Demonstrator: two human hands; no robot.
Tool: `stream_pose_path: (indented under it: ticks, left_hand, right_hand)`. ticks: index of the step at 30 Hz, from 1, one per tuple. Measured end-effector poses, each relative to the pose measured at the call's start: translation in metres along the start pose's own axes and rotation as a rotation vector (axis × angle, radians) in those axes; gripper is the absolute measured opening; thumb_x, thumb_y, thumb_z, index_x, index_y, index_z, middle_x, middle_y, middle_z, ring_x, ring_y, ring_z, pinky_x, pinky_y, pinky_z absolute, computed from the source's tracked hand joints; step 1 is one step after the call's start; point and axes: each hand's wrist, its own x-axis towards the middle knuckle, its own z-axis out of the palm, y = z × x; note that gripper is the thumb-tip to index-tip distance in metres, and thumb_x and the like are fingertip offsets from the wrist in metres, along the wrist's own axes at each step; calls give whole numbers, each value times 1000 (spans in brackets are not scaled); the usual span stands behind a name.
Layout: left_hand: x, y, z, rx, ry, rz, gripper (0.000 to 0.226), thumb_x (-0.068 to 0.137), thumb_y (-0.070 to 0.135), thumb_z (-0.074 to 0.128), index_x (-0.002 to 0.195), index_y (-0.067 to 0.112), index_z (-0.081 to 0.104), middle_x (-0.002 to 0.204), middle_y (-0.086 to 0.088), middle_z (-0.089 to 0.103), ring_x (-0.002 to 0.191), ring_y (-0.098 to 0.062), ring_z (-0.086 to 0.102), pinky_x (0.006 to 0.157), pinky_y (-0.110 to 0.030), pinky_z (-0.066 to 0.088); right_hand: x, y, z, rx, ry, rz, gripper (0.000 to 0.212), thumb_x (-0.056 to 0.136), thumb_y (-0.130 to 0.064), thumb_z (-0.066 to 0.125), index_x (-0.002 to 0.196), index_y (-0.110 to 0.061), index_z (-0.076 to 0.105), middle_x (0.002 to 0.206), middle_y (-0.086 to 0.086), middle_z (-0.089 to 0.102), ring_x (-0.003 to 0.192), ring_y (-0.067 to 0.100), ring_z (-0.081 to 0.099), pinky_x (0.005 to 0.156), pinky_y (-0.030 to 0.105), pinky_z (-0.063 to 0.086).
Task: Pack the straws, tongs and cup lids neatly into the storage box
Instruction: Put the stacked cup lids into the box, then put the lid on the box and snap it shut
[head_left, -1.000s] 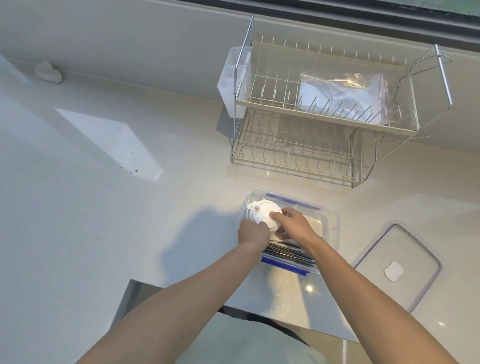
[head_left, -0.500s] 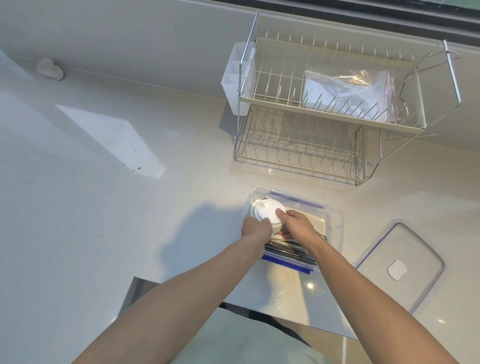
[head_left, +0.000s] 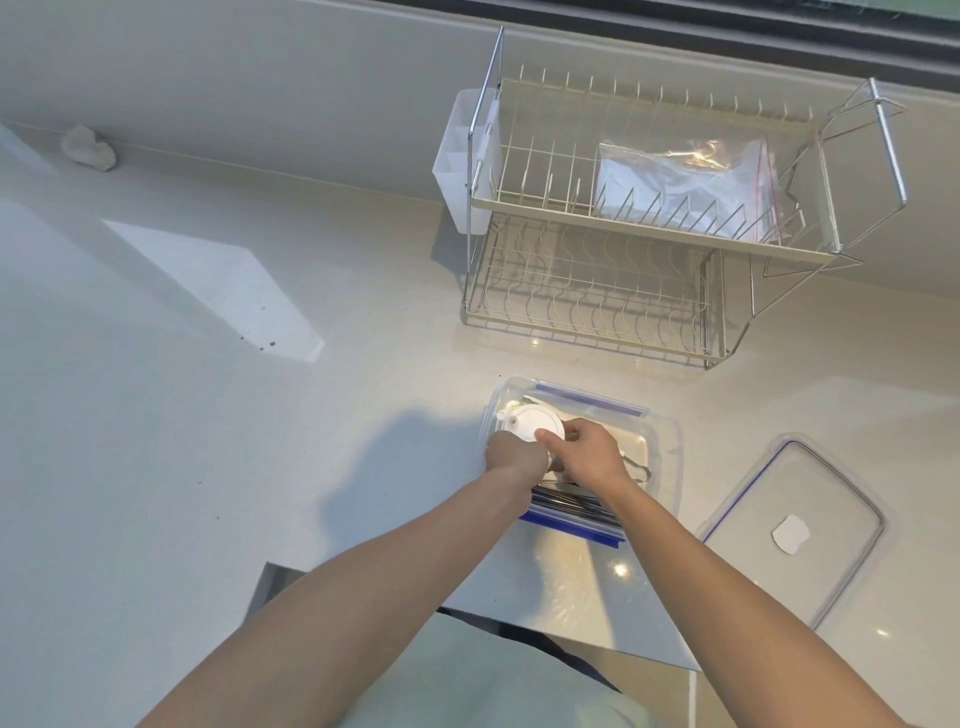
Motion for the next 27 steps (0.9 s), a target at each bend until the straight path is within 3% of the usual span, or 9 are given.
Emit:
stream_pose_path:
  ticks: [4,7,11,12,14,16,22,24,27]
  left_hand:
    - [-4,2,-5,37,-7,68,43,98,14,59,140,9,51,110,-4,56,94,-22,53,65,-25,45]
    - [-13,3,-10,100,-12,174,36,97,16,57,133,11,56,103,-1,58,87,-18,56,57,-22,43]
    - [-32,12,-8,91,-45,253,7,96,26,59,92,21,56,84,8,58,84,-17,57,60,-23,43]
    - [-38,17,-5,97,-87,282,7,95,29,61,94,23,57,88,8,60,91,-20,58,65,-23,46]
    - [-50,28,6,161,-203,383,40,94,35,64,130,18,60,119,-1,66,116,-23,60,93,-32,52]
    - [-59,38,24,275,-301,478,60,94,36,67,148,15,52,141,-6,60,131,-21,56,111,-39,46]
    - [-81,46,105,521,-499,587,61,91,40,72,142,10,58,142,-10,61,128,-21,59,109,-36,47]
    - [-86,37,137,590,-529,626,61,90,42,72,143,14,58,143,-8,59,129,-19,57,105,-31,44]
    - [-88,18,179,685,-536,607,68,90,41,70,149,12,49,150,-7,51,136,-22,51,103,-32,43]
  right_hand:
    - [1,-2,2,-107,51,-4,40,89,-47,72,113,-16,70,91,2,77,83,23,74,83,44,60]
    - [-2,-3,-2,-73,67,11,43,87,-49,73,109,-13,68,93,2,76,85,24,72,76,37,58]
    - [-13,0,-24,72,132,-69,30,90,-49,70,88,-19,71,78,-3,73,75,20,71,66,38,57]
    - [-18,4,-34,123,165,-107,25,91,-46,68,85,-22,72,74,-7,72,69,16,71,64,37,56]
    - [-33,17,-56,194,257,-180,18,92,-42,66,86,-27,74,73,-10,71,65,9,69,64,31,53]
    - [-48,37,-79,166,382,-226,16,92,-41,66,91,-28,74,83,-13,73,76,5,68,69,27,53]
    - [-87,122,-128,7,632,-94,24,92,-43,69,103,-21,72,105,0,73,91,18,67,83,40,54]
    - [-100,153,-135,-69,603,-17,45,90,-45,72,127,-19,68,131,5,68,119,26,62,101,44,48]
    - [-116,196,-133,-331,453,125,83,84,-61,70,155,-28,42,164,9,36,147,33,35,117,49,32]
